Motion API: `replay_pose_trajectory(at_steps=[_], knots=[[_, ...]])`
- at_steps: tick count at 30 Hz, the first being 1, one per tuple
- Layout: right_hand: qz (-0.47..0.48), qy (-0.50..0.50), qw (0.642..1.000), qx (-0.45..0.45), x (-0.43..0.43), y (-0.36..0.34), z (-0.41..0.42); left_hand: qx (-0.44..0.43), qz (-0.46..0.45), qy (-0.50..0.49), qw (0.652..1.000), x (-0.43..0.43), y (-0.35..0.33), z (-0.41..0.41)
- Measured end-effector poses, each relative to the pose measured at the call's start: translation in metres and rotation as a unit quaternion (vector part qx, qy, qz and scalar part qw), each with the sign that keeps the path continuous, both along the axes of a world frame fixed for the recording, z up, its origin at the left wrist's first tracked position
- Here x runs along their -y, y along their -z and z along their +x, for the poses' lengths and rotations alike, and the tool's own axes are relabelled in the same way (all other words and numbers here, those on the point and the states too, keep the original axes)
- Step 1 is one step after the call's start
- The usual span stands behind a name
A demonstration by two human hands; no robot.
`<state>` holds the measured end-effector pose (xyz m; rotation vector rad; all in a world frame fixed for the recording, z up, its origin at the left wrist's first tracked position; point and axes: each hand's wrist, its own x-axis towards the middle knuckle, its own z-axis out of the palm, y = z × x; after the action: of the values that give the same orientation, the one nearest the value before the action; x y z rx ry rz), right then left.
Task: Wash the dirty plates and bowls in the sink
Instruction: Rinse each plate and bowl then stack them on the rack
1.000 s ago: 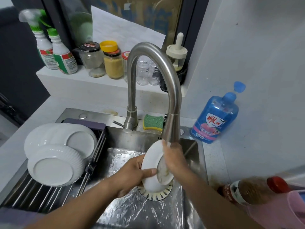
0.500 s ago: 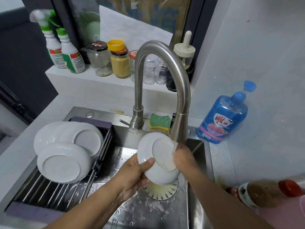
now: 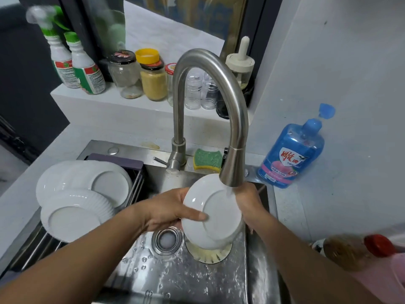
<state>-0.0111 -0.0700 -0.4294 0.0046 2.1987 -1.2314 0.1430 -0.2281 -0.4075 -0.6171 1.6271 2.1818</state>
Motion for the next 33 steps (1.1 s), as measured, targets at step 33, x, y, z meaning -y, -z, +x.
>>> replay_pose_trajectory(at_steps=[33], knots=[[-0.165, 0.314, 0.909, 0.22, 0.023, 0.027, 0.051, -0.063, 0.309, -0.395, 0.863, -0.069, 0.03, 0.016]])
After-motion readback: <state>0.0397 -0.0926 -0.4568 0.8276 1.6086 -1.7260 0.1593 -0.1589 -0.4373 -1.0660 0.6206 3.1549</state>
